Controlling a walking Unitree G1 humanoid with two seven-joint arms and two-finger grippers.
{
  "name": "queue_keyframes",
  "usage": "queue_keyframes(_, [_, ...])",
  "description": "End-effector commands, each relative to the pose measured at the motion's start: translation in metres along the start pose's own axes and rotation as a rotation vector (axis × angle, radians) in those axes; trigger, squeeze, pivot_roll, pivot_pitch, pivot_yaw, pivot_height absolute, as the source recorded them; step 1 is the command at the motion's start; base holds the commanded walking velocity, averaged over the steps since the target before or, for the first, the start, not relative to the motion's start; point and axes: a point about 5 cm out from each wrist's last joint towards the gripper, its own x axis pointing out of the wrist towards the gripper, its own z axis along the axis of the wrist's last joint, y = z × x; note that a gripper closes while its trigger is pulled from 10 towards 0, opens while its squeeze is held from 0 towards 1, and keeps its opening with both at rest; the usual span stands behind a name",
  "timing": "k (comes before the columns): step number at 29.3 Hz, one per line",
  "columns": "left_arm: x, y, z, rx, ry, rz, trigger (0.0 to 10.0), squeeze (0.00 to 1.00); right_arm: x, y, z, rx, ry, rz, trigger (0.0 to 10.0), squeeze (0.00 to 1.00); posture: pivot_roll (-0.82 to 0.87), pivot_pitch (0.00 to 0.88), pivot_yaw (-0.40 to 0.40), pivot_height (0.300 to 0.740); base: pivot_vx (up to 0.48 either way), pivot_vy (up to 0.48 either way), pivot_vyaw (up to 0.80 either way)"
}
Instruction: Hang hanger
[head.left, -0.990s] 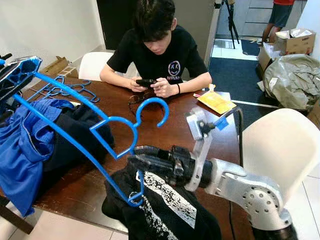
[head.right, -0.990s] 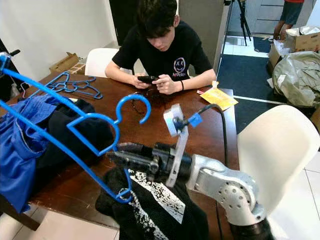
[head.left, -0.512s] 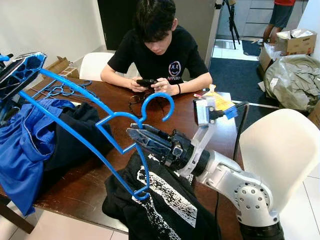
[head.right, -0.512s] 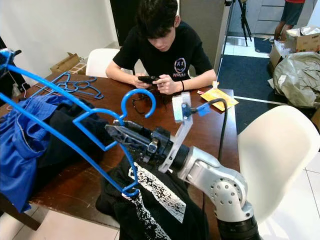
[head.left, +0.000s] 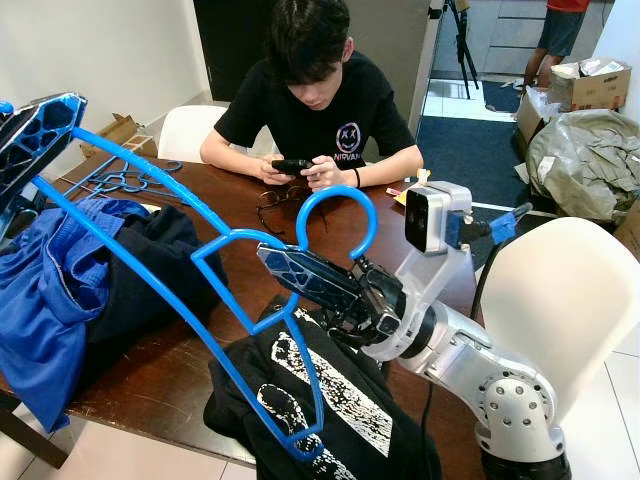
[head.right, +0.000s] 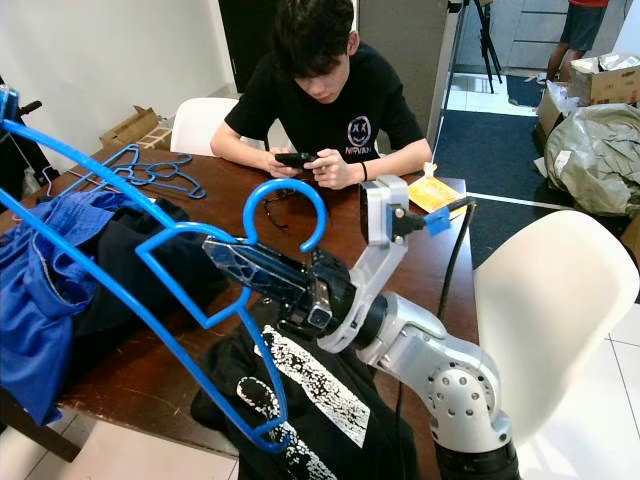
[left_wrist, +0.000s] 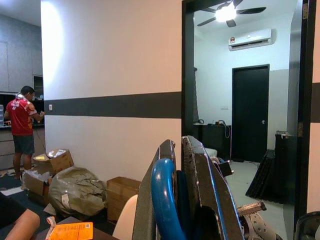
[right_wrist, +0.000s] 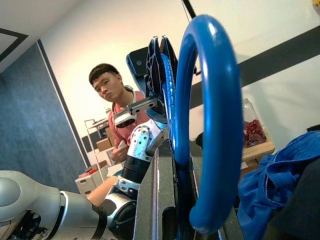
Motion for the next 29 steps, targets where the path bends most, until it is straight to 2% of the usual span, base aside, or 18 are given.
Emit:
queue_keyframes(1, [0.000, 0.002, 0.001, 0.021, -0.009, 0.016, 0.0, 0.00, 0.006, 0.011, -0.003, 0.003, 0.017, 0.080, 0.0, 0.00, 0.09, 0.000, 0.049, 0.740, 0.000, 0.000, 0.00])
queue_keyframes(7, [-0.001, 0.004, 0.001, 0.031, -0.012, 0.030, 0.0, 0.00, 0.003, 0.018, -0.008, 0.007, 0.044, 0.130, 0.0, 0.00, 0.09, 0.000, 0.050, 0.740, 0.000, 0.000, 0.00])
queue_keyframes(8, [-0.002, 0.005, 0.002, 0.035, -0.011, 0.037, 3.8, 0.00, 0.003, 0.019, -0.008, 0.008, 0.047, 0.137, 0.0, 0.00, 0.09, 0.000, 0.050, 0.740, 0.000, 0.000, 0.00])
queue_keyframes(9, [-0.004, 0.008, 0.001, 0.036, -0.006, 0.069, 8.1, 0.00, 0.001, 0.018, -0.009, 0.001, 0.058, 0.129, 0.0, 0.00, 0.09, 0.000, 0.051, 0.740, 0.000, 0.000, 0.00])
queue_keyframes(10, [-0.004, 0.008, 0.001, 0.036, -0.006, 0.069, 8.1, 0.00, 0.001, 0.018, -0.009, 0.001, 0.058, 0.129, 0.0, 0.00, 0.09, 0.000, 0.051, 0.740, 0.000, 0.000, 0.00])
queue_keyframes(11, [-0.005, 0.011, 0.000, 0.031, -0.002, 0.100, 10.0, 1.00, 0.000, 0.014, -0.010, -0.010, 0.070, 0.106, 0.0, 0.00, 0.09, 0.000, 0.051, 0.740, 0.000, 0.000, 0.00])
queue_keyframes(15, [-0.006, 0.013, -0.004, 0.015, 0.005, 0.124, 10.0, 1.00, -0.002, 0.003, -0.012, -0.047, 0.104, 0.024, 0.0, 0.00, 0.09, 0.000, 0.051, 0.740, 0.000, 0.000, 0.00])
queue_keyframes(19, [-0.013, 0.012, 0.000, 0.034, 0.005, 0.175, 10.0, 1.00, -0.014, -0.033, -0.011, -0.169, 0.171, -0.254, 0.0, 0.00, 0.09, 0.000, 0.053, 0.740, 0.000, 0.000, 0.00])
queue_keyframes(20, [-0.013, 0.012, 0.000, 0.034, 0.005, 0.175, 10.0, 1.00, -0.014, -0.033, -0.011, -0.169, 0.171, -0.254, 0.0, 0.00, 0.09, 0.000, 0.053, 0.740, 0.000, 0.000, 0.00])
queue_keyframes(21, [-0.015, 0.010, 0.002, 0.037, 0.009, 0.176, 10.0, 1.00, -0.018, -0.040, -0.009, -0.195, 0.180, -0.313, 0.0, 0.00, 0.09, 0.000, 0.053, 0.740, 0.000, 0.000, 0.00])
queue_keyframes(22, [-0.015, 0.010, 0.002, 0.037, 0.009, 0.176, 10.0, 1.00, -0.018, -0.040, -0.009, -0.195, 0.180, -0.313, 0.0, 0.00, 0.09, 0.000, 0.053, 0.740, 0.000, 0.000, 0.00])
queue_keyframes(23, [-0.016, 0.008, 0.003, 0.040, 0.013, 0.178, 10.0, 1.00, -0.022, -0.047, -0.008, -0.217, 0.186, -0.365, 0.0, 0.00, 0.09, 0.000, 0.053, 0.740, 0.000, 0.000, 0.00])
queue_keyframes(25, [-0.016, 0.008, 0.003, 0.040, 0.013, 0.178, 10.0, 1.00, -0.022, -0.047, -0.008, -0.217, 0.186, -0.365, 0.0, 0.00, 0.09, 0.000, 0.053, 0.740, 0.000, 0.000, 0.00])
queue_keyframes(26, [-0.020, 0.005, 0.006, 0.043, 0.019, 0.186, 10.0, 1.00, -0.029, -0.057, -0.003, -0.248, 0.182, -0.448, 0.0, 0.00, 0.10, 0.000, 0.052, 0.740, 0.000, 0.000, 0.00])
queue_keyframes(27, [-0.020, 0.005, 0.006, 0.043, 0.019, 0.186, 10.0, 1.00, -0.029, -0.057, -0.003, -0.248, 0.182, -0.448, 0.0, 0.00, 0.10, 0.000, 0.052, 0.740, 0.000, 0.000, 0.00])
queue_keyframes(28, [-0.025, 0.001, 0.009, 0.042, 0.023, 0.194, 10.0, 1.00, -0.039, -0.071, 0.008, -0.280, 0.144, -0.566, 0.0, 0.00, 0.11, 0.000, 0.050, 0.740, 0.000, 0.000, 0.00])
queue_keyframes(29, [-0.025, 0.001, 0.009, 0.042, 0.023, 0.194, 10.0, 1.00, -0.039, -0.071, 0.008, -0.280, 0.144, -0.566, 0.0, 0.00, 0.11, 0.000, 0.050, 0.740, 0.000, 0.000, 0.00])
